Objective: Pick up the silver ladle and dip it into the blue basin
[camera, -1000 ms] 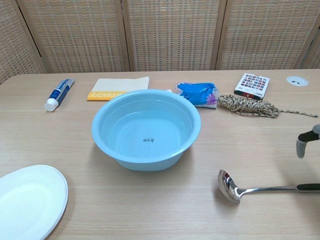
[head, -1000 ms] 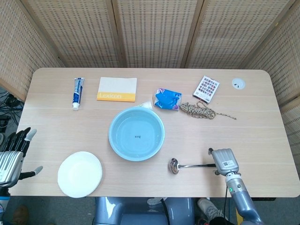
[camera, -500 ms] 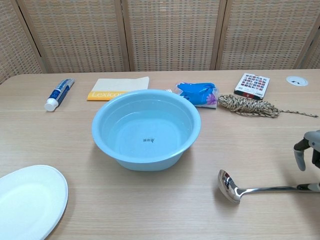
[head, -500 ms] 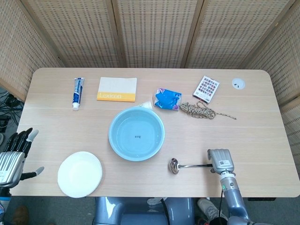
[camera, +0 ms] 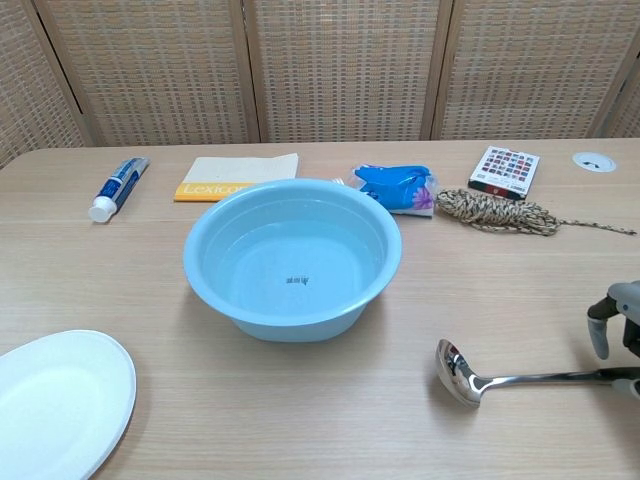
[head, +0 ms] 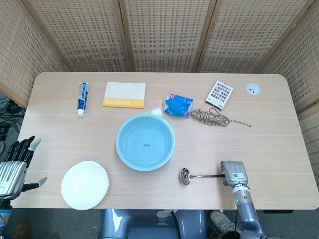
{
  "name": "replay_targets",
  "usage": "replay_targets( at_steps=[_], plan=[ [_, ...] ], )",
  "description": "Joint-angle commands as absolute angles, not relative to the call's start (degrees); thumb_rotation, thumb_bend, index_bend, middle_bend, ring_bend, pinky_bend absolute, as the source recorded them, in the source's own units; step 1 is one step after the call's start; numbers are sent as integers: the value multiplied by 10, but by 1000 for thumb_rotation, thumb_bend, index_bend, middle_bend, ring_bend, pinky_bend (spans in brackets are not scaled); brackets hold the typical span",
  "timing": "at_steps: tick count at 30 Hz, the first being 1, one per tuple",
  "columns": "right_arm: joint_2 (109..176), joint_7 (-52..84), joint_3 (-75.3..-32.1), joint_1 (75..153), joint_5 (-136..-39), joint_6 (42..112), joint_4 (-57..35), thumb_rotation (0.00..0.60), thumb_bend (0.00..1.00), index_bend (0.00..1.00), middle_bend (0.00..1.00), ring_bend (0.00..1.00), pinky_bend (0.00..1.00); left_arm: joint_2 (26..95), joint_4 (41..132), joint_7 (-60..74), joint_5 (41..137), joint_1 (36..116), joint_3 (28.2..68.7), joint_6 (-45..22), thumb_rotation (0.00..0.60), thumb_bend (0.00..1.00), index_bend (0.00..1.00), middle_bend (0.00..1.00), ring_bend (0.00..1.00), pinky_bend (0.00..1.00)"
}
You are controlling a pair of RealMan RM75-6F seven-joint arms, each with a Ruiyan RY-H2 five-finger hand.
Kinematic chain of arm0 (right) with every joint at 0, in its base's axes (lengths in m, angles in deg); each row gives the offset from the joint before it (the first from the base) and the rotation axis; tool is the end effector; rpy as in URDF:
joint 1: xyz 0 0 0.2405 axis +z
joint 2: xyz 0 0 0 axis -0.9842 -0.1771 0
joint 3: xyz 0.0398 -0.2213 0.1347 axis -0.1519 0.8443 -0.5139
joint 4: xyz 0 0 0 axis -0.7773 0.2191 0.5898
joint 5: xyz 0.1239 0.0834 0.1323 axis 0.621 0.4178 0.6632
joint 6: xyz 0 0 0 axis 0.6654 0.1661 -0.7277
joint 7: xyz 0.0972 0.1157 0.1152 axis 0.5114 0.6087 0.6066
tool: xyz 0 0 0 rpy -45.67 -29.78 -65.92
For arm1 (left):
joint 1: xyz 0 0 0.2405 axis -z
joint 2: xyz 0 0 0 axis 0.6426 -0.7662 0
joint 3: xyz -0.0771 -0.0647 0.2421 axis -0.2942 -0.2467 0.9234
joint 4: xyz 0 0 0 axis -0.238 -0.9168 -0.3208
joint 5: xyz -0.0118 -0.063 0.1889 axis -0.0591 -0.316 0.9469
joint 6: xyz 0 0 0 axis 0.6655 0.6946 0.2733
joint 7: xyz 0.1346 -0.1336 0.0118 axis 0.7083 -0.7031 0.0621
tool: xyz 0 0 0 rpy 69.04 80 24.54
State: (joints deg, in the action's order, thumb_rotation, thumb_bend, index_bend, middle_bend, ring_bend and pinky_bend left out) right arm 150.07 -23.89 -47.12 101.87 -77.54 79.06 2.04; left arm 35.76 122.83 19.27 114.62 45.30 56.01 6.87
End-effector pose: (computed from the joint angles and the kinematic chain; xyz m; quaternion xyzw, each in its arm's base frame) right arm -0.2887 -0.2853 -0.0282 0.6841 -0.4508 0.1841 0.5430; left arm -0.2640 0.2161 0.1657 -0.6293 -0.3895 -0.3618 0.5670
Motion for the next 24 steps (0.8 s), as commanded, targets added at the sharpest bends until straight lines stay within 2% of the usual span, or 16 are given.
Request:
replay_targets(
  at_steps=[1, 24],
  plan=[
    [1505, -233, -471, 1018, -777, 791, 13, 600, 462, 526, 982, 1000, 1000, 358, 1228, 194, 1147, 453, 561, 69, 600, 0, 0, 0, 0, 0],
    [1523, -218, -462, 1017, -787, 784, -20, 600, 505, 525, 982, 1000, 1000, 358, 1227, 192, 1146, 452, 562, 70, 600, 0, 0, 0, 0, 0]
  ],
)
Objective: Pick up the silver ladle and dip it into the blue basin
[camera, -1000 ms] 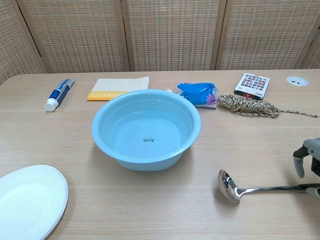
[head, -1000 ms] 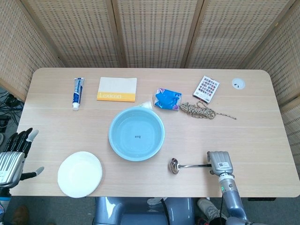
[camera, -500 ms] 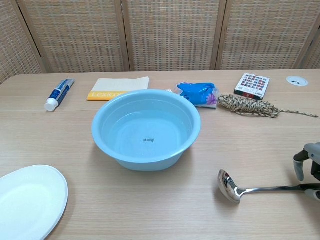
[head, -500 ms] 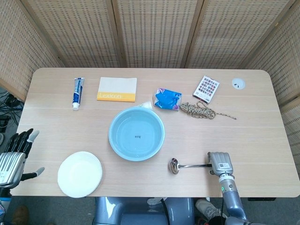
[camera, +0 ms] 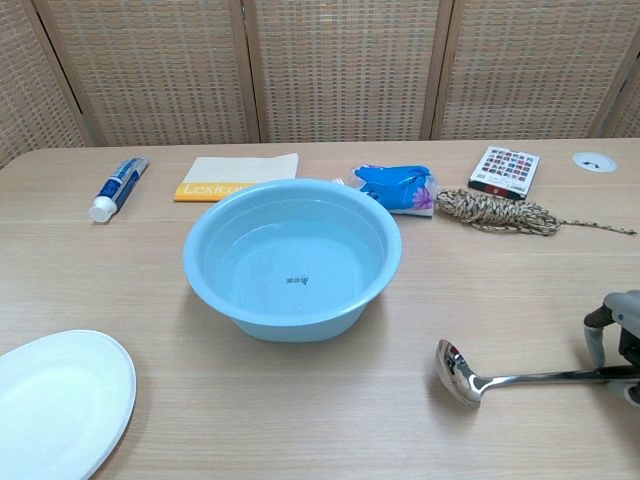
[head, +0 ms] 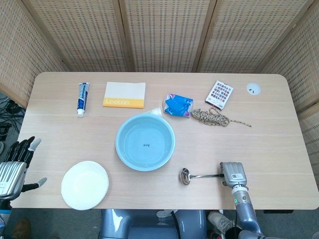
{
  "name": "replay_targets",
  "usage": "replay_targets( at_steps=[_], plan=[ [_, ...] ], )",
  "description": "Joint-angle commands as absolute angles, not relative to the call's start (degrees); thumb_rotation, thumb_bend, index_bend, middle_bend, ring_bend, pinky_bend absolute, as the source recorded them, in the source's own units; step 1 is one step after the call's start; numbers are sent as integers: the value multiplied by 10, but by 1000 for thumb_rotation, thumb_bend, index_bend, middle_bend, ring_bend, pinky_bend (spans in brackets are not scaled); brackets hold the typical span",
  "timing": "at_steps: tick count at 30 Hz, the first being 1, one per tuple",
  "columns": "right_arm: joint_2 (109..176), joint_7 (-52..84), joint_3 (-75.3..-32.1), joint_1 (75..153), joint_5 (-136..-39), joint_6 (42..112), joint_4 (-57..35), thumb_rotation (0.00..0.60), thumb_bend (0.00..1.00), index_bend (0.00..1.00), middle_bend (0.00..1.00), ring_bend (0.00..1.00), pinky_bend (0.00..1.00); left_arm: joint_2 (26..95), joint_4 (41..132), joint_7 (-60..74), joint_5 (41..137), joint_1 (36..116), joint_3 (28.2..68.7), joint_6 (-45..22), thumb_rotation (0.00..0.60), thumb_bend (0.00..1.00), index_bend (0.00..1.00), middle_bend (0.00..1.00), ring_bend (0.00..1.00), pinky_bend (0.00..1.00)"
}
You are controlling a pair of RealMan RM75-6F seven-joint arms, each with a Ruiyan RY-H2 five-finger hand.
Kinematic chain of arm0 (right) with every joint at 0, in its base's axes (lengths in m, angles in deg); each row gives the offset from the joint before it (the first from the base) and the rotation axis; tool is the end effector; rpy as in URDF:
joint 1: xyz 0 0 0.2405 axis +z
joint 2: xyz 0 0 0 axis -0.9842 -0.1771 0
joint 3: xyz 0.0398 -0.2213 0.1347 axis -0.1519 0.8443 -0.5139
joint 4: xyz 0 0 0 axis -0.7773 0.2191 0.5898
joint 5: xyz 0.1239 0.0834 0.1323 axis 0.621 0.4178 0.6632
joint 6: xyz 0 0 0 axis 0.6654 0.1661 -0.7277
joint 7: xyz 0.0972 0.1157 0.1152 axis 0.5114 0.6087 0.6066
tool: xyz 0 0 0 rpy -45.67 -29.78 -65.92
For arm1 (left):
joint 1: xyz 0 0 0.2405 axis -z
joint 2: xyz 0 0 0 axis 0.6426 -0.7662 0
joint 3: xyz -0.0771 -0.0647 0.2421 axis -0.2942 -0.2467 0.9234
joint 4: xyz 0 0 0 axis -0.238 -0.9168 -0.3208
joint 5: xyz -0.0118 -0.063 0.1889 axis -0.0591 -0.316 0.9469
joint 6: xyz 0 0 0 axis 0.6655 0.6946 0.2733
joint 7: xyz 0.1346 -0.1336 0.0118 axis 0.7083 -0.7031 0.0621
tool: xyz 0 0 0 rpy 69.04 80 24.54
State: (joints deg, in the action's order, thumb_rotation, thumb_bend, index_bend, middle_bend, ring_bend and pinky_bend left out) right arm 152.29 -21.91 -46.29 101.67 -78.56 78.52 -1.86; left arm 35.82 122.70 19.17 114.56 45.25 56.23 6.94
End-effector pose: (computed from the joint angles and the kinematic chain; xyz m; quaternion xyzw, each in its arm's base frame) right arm -0.2954 -0.2834 -0.0389 0.6849 -0.4515 0.1830 0.5418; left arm -0.2652 0.2152 0.1651 -0.6289 -0.3911 -0.3604 0.5671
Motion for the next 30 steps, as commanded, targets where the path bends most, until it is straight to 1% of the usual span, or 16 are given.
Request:
replay_targets(
  at_steps=[1, 9, 14, 19, 21, 23, 30],
  plan=[
    [1524, -216, -462, 1016, -788, 783, -20, 600, 505, 523, 982, 1000, 1000, 359, 1227, 192, 1146, 452, 563, 70, 600, 0, 0, 0, 0, 0],
    [1531, -218, -463, 1019, -791, 782, -25, 600, 508, 513, 982, 1000, 1000, 360, 1227, 195, 1145, 453, 563, 69, 600, 0, 0, 0, 0, 0],
    [1535, -226, -464, 1021, -785, 780, -30, 600, 545, 524, 982, 1000, 1000, 359, 1227, 194, 1143, 452, 562, 70, 600, 0, 0, 0, 0, 0],
    [1533, -234, -462, 1021, -777, 777, -29, 600, 629, 612, 982, 1000, 1000, 359, 1227, 192, 1144, 452, 562, 71, 600, 0, 0, 0, 0, 0],
    [1529, -238, -462, 1021, -773, 776, -25, 600, 697, 690, 982, 1000, 1000, 359, 1227, 192, 1145, 452, 563, 71, 600, 0, 0, 0, 0, 0],
    [1524, -241, -463, 1021, -766, 775, -17, 600, 731, 742, 982, 1000, 1000, 359, 1227, 192, 1145, 452, 563, 71, 600, 0, 0, 0, 0, 0],
    [1491, -228, -457, 1022, -783, 770, 20, 600, 735, 778, 982, 1000, 1000, 360, 1227, 192, 1145, 453, 563, 70, 600, 0, 0, 0, 0, 0]
  ],
)
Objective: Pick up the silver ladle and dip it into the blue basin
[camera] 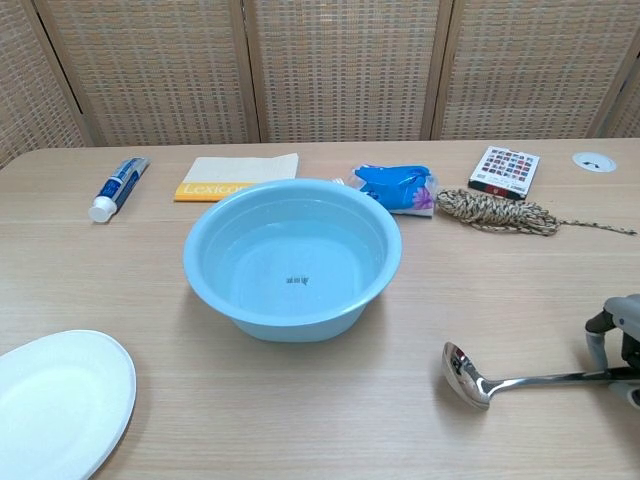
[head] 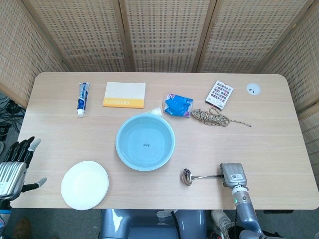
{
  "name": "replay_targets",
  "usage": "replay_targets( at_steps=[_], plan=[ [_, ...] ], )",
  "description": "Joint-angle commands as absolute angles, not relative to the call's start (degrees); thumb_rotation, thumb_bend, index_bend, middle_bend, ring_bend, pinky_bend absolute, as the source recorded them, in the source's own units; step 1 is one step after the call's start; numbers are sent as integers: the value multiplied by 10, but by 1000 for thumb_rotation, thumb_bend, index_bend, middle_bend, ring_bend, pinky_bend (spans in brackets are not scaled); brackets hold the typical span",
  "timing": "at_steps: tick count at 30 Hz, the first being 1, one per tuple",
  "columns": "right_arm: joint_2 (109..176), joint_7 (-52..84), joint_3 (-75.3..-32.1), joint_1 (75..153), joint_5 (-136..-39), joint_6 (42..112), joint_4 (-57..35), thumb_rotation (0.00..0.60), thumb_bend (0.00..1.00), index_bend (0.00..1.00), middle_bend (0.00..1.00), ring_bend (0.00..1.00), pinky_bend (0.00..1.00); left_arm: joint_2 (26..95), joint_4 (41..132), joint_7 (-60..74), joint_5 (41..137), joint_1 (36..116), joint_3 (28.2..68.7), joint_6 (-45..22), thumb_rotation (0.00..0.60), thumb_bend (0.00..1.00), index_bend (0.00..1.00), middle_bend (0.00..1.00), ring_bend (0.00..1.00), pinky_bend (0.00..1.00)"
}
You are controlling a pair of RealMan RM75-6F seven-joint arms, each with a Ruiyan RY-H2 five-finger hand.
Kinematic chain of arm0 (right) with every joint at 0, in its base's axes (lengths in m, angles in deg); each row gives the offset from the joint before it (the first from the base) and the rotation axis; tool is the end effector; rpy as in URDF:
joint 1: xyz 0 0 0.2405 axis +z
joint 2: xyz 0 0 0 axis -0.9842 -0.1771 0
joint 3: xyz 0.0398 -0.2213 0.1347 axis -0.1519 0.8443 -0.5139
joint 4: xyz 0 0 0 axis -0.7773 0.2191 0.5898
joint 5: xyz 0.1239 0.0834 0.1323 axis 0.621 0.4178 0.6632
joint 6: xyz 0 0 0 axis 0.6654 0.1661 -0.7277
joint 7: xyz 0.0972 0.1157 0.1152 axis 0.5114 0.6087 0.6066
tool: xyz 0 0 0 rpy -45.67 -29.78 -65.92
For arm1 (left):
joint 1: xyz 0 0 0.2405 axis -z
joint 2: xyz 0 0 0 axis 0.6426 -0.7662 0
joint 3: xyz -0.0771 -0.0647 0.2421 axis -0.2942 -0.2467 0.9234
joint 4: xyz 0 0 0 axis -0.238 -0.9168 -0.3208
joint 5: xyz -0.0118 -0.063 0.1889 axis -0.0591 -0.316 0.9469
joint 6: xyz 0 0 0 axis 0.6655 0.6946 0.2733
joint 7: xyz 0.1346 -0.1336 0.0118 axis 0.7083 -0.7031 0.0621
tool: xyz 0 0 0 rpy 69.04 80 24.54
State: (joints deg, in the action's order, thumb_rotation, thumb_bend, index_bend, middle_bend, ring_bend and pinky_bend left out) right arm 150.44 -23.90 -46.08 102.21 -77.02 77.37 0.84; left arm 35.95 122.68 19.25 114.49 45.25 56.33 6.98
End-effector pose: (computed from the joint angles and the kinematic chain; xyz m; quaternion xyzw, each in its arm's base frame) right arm -0.2935 -0.2816 -0.0362 0.6950 -0.4524 0.1699 0.5324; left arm -0.2655 0.2148 0.1644 -0.6287 -0.3919 -0.3599 0.5671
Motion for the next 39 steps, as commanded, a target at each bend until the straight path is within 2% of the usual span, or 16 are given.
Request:
replay_targets(
  at_steps=[1, 11, 24, 30, 39],
  plan=[
    [1480, -214, -454, 1022, -796, 765, 29, 600, 735, 781, 982, 1000, 1000, 359, 1227, 192, 1144, 453, 563, 70, 600, 0, 0, 0, 0, 0],
    [1395, -101, -434, 1012, -905, 754, 81, 600, 739, 791, 982, 1000, 1000, 360, 1227, 191, 1146, 453, 564, 69, 600, 0, 0, 0, 0, 0],
    [1315, -66, -442, 1028, -932, 735, 172, 600, 757, 796, 982, 1000, 1000, 363, 1226, 197, 1137, 457, 561, 62, 600, 0, 0, 0, 0, 0],
    [1291, -107, -453, 1042, -915, 738, 213, 600, 757, 797, 982, 1000, 1000, 364, 1225, 198, 1130, 461, 559, 55, 600, 0, 0, 0, 0, 0],
    [1260, -204, -514, 1103, -811, 743, 283, 600, 760, 798, 982, 1000, 1000, 364, 1222, 193, 1104, 472, 550, 37, 600, 0, 0, 0, 0, 0]
  ],
)
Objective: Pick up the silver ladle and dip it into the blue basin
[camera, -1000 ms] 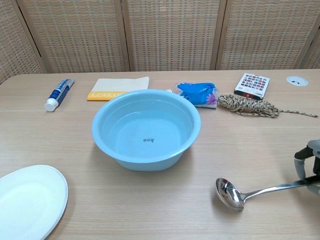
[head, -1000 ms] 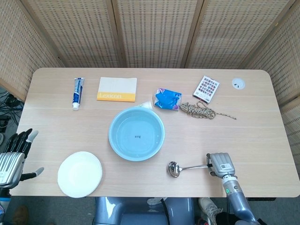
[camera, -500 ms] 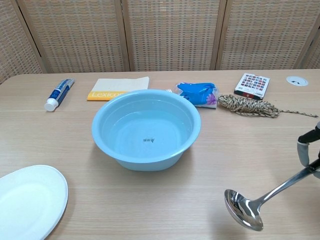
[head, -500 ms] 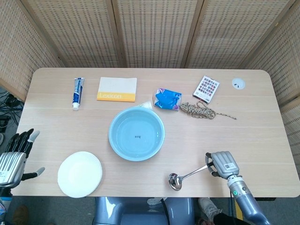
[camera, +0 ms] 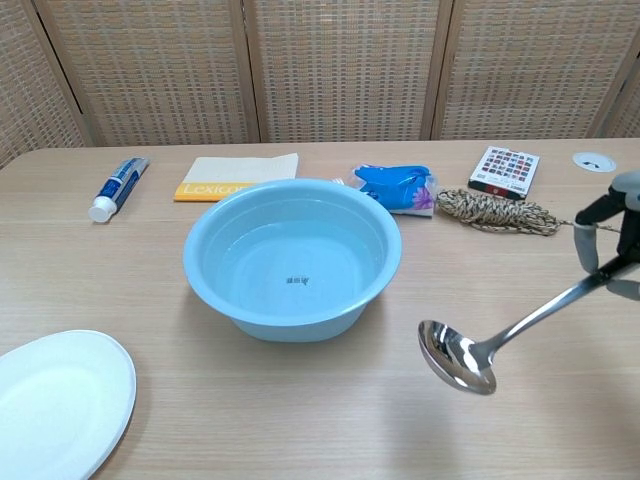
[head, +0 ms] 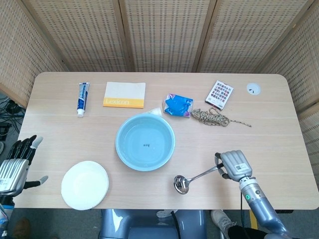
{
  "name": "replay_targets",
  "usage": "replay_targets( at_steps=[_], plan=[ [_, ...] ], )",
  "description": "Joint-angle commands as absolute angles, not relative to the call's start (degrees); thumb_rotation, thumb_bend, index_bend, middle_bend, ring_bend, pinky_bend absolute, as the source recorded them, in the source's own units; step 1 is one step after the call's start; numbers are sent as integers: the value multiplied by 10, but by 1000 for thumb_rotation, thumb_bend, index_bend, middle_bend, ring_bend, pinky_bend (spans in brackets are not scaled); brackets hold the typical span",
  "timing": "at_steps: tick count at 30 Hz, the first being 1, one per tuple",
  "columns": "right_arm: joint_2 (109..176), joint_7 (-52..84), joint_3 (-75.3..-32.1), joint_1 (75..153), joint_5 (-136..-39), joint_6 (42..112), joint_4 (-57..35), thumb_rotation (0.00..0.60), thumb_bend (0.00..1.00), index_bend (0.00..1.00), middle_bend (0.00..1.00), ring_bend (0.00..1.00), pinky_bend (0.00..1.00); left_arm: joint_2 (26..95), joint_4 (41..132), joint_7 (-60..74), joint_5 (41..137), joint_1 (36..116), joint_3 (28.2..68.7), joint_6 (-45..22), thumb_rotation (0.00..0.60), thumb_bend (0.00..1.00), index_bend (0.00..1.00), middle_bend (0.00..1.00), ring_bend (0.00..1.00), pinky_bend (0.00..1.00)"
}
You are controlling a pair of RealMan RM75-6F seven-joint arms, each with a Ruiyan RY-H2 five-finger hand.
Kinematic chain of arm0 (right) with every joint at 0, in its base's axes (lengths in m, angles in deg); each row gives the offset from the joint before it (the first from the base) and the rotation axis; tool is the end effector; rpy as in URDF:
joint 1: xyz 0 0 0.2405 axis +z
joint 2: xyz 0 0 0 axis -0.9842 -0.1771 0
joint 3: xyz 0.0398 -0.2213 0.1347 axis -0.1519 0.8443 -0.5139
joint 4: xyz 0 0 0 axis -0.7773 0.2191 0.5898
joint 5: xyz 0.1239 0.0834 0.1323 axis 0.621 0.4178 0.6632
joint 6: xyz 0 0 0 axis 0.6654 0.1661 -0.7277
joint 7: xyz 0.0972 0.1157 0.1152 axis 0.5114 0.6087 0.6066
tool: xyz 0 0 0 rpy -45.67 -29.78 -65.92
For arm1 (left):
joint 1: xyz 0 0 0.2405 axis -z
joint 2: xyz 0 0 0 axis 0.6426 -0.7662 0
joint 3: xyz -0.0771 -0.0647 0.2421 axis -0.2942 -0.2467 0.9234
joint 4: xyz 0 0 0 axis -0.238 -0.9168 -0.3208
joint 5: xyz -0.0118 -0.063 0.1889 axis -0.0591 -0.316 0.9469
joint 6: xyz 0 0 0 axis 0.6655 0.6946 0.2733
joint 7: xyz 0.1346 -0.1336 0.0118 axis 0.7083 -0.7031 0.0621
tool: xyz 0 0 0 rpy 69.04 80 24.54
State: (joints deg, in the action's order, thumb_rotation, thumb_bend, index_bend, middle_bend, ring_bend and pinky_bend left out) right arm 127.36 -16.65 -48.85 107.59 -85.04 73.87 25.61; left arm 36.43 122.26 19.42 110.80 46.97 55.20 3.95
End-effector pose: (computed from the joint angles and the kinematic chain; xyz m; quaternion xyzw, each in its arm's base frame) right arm -0.2061 -0.3034 0.0604 0.7308 -0.4146 0.2768 0.4662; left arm -0.2714 0.2262 0.1586 -0.6275 -0.4067 -0.3466 0.5663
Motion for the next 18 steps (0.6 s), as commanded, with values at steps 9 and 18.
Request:
replay_targets(
  at_steps=[9, 18],
  plan=[
    [1263, -345, -596, 1231, -612, 763, 313, 600, 764, 804, 984, 1000, 1000, 361, 1222, 182, 1084, 481, 541, 23, 600, 0, 0, 0, 0, 0],
    [1363, -474, -638, 1387, -422, 809, 211, 600, 768, 811, 987, 1000, 1000, 360, 1211, 167, 1047, 499, 529, -9, 600, 0, 0, 0, 0, 0]
  ],
)
